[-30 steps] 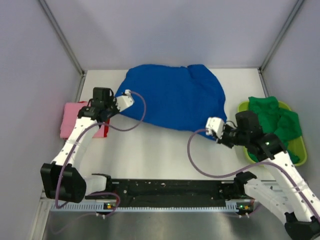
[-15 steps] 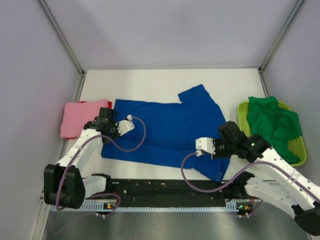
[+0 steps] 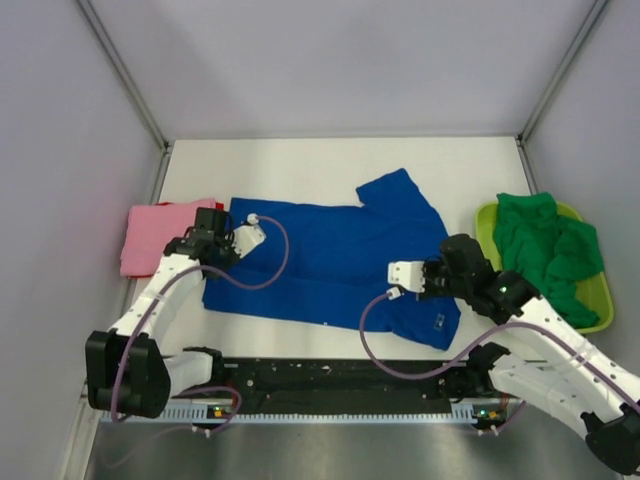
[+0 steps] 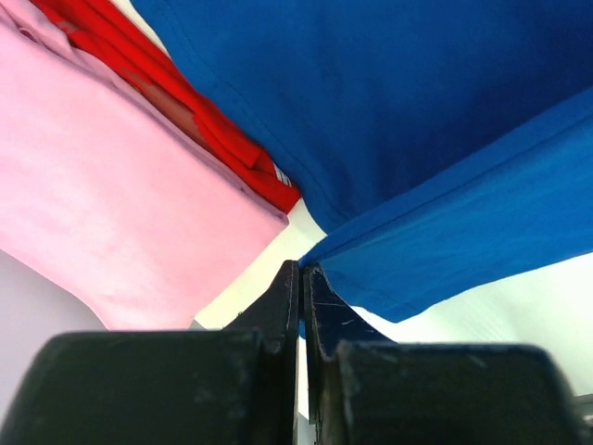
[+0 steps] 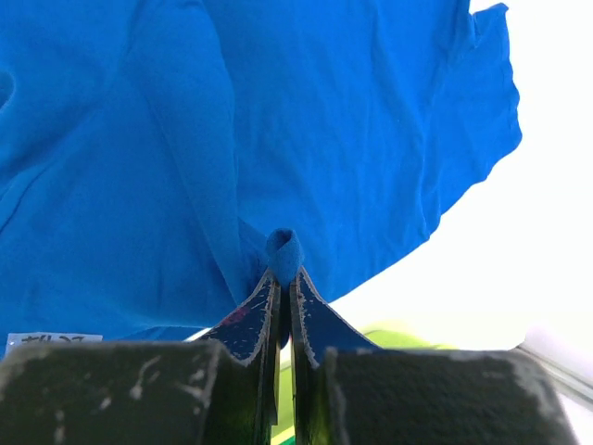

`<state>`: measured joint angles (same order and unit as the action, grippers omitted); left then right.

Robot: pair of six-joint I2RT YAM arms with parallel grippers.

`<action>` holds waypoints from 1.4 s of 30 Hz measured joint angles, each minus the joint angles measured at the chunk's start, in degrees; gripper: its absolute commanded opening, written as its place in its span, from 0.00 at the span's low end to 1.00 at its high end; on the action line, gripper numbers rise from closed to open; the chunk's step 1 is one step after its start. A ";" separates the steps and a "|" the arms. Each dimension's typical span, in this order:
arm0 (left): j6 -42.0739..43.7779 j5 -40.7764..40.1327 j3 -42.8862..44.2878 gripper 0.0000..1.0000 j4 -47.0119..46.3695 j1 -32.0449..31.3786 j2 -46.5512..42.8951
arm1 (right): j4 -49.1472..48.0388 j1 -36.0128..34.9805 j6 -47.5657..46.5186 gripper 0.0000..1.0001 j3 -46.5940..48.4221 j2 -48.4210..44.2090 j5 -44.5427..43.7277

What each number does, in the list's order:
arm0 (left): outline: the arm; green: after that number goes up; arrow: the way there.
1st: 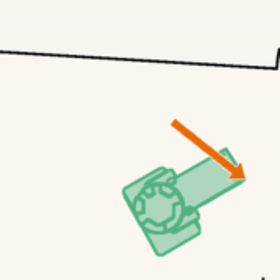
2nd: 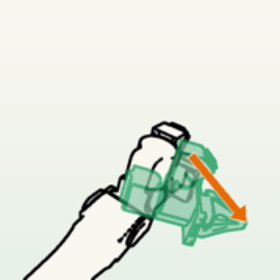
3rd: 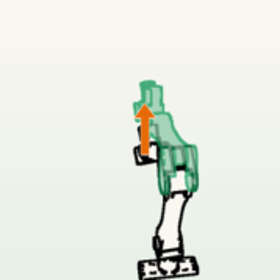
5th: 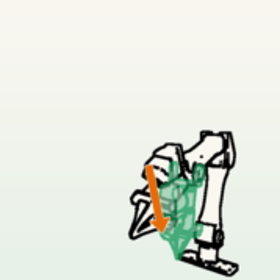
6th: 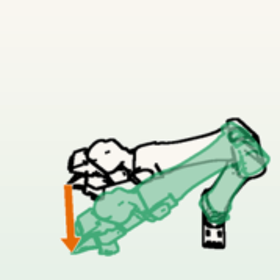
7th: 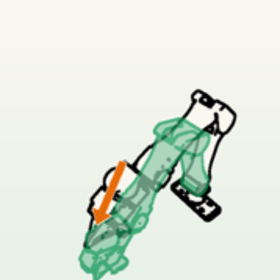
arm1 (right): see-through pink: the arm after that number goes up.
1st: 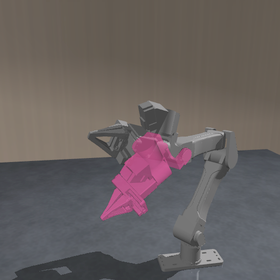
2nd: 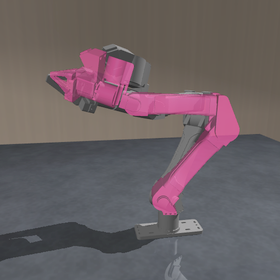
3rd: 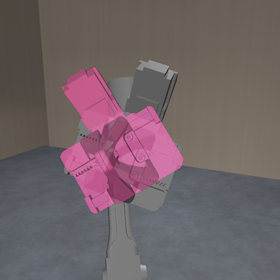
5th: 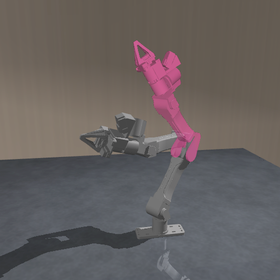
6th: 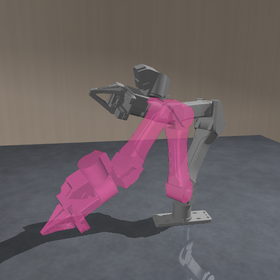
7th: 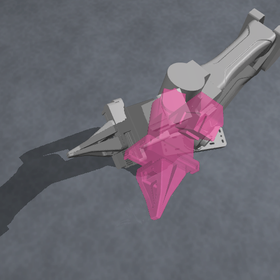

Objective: Fold and stack the t-shirts
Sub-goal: Fold the flattened tshirt in 1/3 of the way

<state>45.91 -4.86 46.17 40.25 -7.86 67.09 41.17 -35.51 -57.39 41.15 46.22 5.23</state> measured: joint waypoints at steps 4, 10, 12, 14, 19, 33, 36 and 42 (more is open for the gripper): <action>-1.97 -0.11 2.25 0.00 -0.33 0.00 2.86 | -1.77 0.59 -1.55 0.00 0.07 3.17 -1.29; -4.04 -0.96 1.38 0.00 -1.77 0.02 4.79 | -10.38 2.60 -4.04 0.00 -3.13 6.58 -4.87; -4.63 -1.75 0.15 0.00 -2.60 0.02 4.79 | -13.42 3.26 -4.63 0.00 -4.24 6.62 -6.45; -5.49 -2.64 -1.29 0.00 -3.17 0.02 4.79 | -15.82 3.63 -5.35 0.00 -5.18 6.71 -7.23; -6.88 -4.20 -2.75 0.00 -4.33 0.02 4.79 | -18.23 3.80 -6.38 0.00 -7.34 6.73 -5.92; -8.48 -6.40 -3.76 0.53 -8.02 0.00 5.62 | -26.82 3.80 -5.51 0.57 -8.24 14.10 -10.36; -8.76 -8.46 -3.52 0.56 -8.94 0.04 5.95 | -30.62 4.13 -0.31 0.73 -7.45 16.31 -15.61; -8.04 -6.03 3.23 0.53 -5.31 0.17 4.11 | -18.88 5.70 29.42 0.70 14.32 22.64 -25.92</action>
<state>37.87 -10.90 49.41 34.94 -7.68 71.20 22.28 -29.80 -27.97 55.46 68.86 -20.69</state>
